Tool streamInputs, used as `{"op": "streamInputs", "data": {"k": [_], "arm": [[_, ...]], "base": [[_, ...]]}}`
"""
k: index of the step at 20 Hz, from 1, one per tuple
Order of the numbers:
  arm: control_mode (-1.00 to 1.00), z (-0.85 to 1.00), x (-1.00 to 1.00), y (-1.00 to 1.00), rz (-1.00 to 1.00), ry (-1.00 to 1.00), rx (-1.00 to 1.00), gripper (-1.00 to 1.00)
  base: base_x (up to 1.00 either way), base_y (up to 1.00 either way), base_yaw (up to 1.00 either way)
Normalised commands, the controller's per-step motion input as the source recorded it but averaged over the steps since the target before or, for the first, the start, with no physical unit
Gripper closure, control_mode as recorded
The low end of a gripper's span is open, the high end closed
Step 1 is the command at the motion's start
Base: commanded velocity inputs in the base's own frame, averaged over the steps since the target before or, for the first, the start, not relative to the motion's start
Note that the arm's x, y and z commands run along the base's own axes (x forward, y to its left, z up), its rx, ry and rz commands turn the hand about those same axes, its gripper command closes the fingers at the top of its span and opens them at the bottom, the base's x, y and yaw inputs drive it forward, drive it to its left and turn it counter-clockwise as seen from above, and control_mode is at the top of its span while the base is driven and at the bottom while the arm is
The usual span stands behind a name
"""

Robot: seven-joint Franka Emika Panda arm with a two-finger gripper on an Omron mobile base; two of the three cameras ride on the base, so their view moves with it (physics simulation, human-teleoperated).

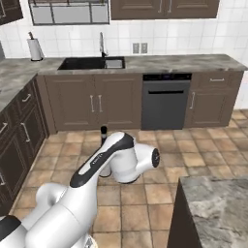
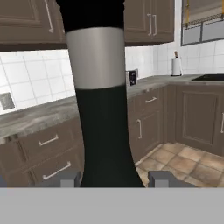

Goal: There is a wine glass and glass cup on the dining counter. Place the wine bottle next to the wine glass and the juice bottle next to the glass cup.

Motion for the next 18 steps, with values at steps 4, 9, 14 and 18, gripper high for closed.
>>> {"op": "streamInputs", "data": {"k": [4,9,14,18], "arm": [[1.0,0.0,0.0,0.0,0.0,0.0,0.0,1.0],[1.0,0.0,0.0,0.0,0.0,0.0,0.0,1.0],[1.0,0.0,0.0,0.0,0.0,0.0,0.0,1.0],[1.0,0.0,0.0,0.0,0.0,0.0,0.0,1.0]], "base": [[0.7,0.15,-0.36],[0.62,0.19,-0.46],[0.54,0.2,-0.54],[0.54,0.22,-0.54]]}}
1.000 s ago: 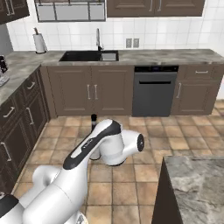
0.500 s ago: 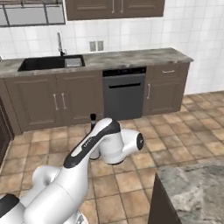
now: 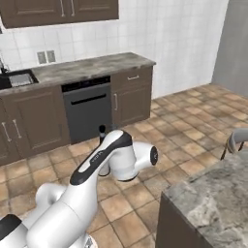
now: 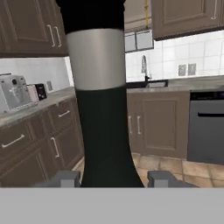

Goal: There is a wine glass and glass cup on the dining counter. Place the wine bottle next to the wine glass and the juice bottle next to the glass cup.

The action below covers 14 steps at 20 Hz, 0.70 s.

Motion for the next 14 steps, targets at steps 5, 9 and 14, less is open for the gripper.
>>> {"op": "streamInputs", "data": {"k": [5,9,14], "arm": [[1.0,0.0,0.0,0.0,0.0,0.0,0.0,1.0],[1.0,0.0,0.0,0.0,0.0,0.0,0.0,1.0],[1.0,0.0,0.0,0.0,0.0,0.0,0.0,1.0]], "base": [[0.59,0.31,-0.51],[0.63,0.34,-0.48],[0.65,0.35,-0.47]]}}
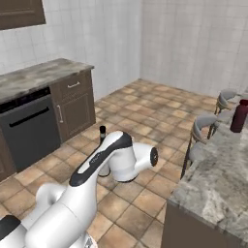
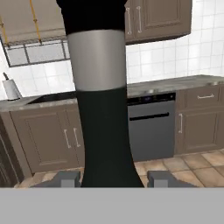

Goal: There is a wine glass and glass cup on the dining counter. Place the wine bottle next to the wine glass and the juice bottle next to the glass cup.

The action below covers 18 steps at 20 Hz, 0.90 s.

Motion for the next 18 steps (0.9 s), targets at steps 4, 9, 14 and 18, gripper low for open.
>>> {"op": "streamInputs", "data": {"k": [4,9,14,18], "arm": [[1.0,0.0,0.0,0.0,0.0,0.0,0.0,1.0],[1.0,0.0,0.0,0.0,0.0,0.0,0.0,1.0],[1.0,0.0,0.0,0.0,0.0,0.0,0.0,1.0],[1.0,0.0,0.0,0.0,0.0,0.0,0.0,1.0]], "base": [[0.68,0.35,-0.43],[0.66,0.35,-0.46],[0.68,0.36,-0.44],[0.69,0.4,-0.41]]}}
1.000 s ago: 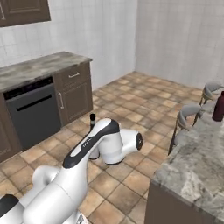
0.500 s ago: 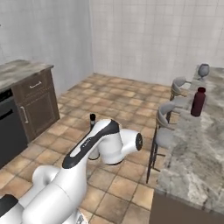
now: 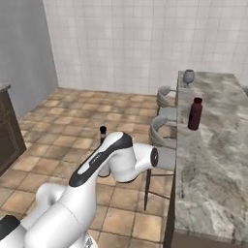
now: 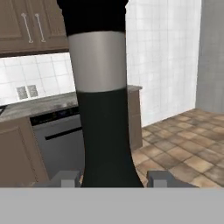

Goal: There is a wine glass and glass cup on the dining counter. Place the wine bottle next to the wine glass and the juice bottle next to the glass cup.

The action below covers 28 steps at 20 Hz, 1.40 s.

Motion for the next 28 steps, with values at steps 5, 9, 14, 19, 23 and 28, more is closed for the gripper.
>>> {"op": "streamInputs", "data": {"k": [5,9,14,19,23,28], "arm": [[1.0,0.0,0.0,0.0,0.0,0.0,0.0,1.0],[1.0,0.0,0.0,0.0,0.0,0.0,0.0,1.0],[1.0,0.0,0.0,0.0,0.0,0.0,0.0,1.0],[1.0,0.0,0.0,0.0,0.0,0.0,0.0,1.0],[1.0,0.0,0.0,0.0,0.0,0.0,0.0,1.0],[1.0,0.0,0.0,0.0,0.0,0.0,0.0,1.0]], "base": [[0.66,0.41,-0.42],[0.63,0.54,-0.27],[0.66,0.72,-0.04],[0.65,0.72,0.0],[0.79,0.61,0.0],[0.82,0.53,-0.02]]}}
